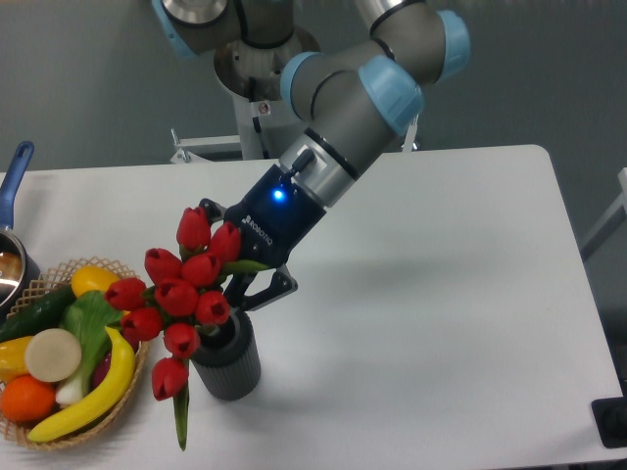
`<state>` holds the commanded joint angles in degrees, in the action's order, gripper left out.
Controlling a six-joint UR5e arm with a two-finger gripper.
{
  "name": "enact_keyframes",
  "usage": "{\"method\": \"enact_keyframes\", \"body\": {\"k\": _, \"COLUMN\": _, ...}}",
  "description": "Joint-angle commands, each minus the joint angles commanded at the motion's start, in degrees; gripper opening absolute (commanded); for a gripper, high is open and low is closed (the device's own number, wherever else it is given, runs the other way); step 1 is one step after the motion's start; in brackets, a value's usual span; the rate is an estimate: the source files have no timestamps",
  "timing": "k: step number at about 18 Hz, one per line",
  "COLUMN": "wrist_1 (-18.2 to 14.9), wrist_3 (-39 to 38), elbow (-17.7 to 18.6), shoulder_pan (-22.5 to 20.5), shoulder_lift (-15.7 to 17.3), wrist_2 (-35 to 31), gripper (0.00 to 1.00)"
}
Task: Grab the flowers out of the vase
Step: 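Lift the gripped tulips up out of the grey vase and away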
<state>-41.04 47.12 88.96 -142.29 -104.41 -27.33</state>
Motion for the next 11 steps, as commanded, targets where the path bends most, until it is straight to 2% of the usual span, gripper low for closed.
{"method": "enact_keyframes", "body": {"k": 4, "wrist_1": 0.0, "wrist_3": -5.0, "elbow": -3.2, "shoulder_pan": -1.4, "shoulder_lift": 0.6, "wrist_2": 0.6, "gripper": 0.47}}
{"method": "enact_keyframes", "body": {"k": 11, "wrist_1": -0.1, "wrist_3": -9.4, "elbow": -5.1, "shoulder_pan": -10.1, "shoulder_lift": 2.4, "wrist_2": 1.2, "gripper": 0.47}}
